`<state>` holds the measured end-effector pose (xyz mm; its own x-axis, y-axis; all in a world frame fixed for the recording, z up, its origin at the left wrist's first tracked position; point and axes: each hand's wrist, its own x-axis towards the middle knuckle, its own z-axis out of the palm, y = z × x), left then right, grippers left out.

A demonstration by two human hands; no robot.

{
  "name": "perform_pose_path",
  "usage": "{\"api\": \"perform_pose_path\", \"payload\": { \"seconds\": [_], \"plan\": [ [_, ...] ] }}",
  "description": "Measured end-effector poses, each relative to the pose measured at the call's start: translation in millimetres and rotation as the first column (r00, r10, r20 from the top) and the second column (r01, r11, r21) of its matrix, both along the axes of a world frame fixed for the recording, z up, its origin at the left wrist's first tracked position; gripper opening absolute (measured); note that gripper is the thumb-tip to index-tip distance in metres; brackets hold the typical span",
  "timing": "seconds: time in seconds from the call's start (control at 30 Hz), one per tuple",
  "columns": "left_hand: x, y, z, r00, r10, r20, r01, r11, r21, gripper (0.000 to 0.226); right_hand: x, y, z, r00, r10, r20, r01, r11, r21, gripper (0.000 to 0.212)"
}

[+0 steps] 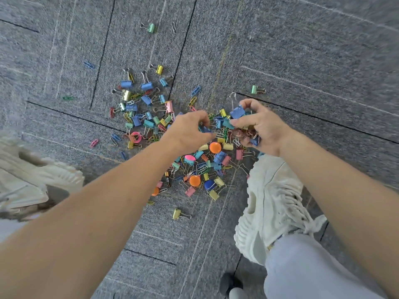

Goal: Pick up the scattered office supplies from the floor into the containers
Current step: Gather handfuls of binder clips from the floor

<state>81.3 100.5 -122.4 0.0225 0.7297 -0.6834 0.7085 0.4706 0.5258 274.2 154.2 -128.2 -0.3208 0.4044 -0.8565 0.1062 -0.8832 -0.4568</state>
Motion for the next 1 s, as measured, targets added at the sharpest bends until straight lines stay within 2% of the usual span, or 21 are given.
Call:
{"api": "perform_pose_path", "payload": {
  "seconds": [0.23,0.33,0.43,0.53,0.6,0.67,0.77,0.87,1.0],
  "plan": [
    [28.5,-9.7,0.0,0.996,0.086,0.014,-0.086,0.996,0.008,0.046,27.9,-1.3,11.4,0.992,0.118,-0.040,-0.117,0.993,0.012,0.037],
    [39.0,-20.4,-12.4,0.995,0.097,-0.004,-0.097,0.995,0.021,0.036,41.4,0.9,5.2,0.991,0.125,-0.045,-0.126,0.992,-0.024,0.037],
    [51.3,-30.0,-15.4,0.998,0.061,0.010,-0.061,0.998,0.023,0.025,47.5,4.6,-2.4,0.997,0.061,-0.052,-0.064,0.997,-0.053,0.040],
    [64.6,-37.0,-13.6,0.998,-0.014,0.056,0.006,0.991,0.137,0.015,52.4,12.5,-4.0,0.999,0.042,-0.028,-0.042,0.999,-0.006,0.045],
    [74.6,-40.7,-15.5,0.993,-0.096,0.067,0.078,0.967,0.243,0.009,56.4,18.6,-3.5,0.985,0.155,0.069,-0.162,0.982,0.099,0.046],
    [86.8,-42.8,-18.1,0.959,-0.284,-0.005,0.275,0.925,0.263,0.023,59.9,24.7,-4.9,0.930,0.289,0.226,-0.338,0.916,0.216,0.047],
    [101.1,-41.5,-21.7,0.798,-0.577,-0.172,0.602,0.775,0.192,0.032,62.7,29.4,-9.9,0.829,0.376,0.413,-0.512,0.807,0.293,0.046],
    [112.8,-40.5,-23.1,0.710,-0.670,-0.215,0.702,0.697,0.146,0.037,65.3,27.4,-13.2,0.733,0.456,0.505,-0.642,0.709,0.293,0.042],
    [125.1,-39.7,-25.1,0.683,-0.677,-0.275,0.717,0.693,0.075,0.038,71.0,21.4,-19.1,0.664,0.485,0.569,-0.710,0.648,0.276,0.029]
  ]
}}
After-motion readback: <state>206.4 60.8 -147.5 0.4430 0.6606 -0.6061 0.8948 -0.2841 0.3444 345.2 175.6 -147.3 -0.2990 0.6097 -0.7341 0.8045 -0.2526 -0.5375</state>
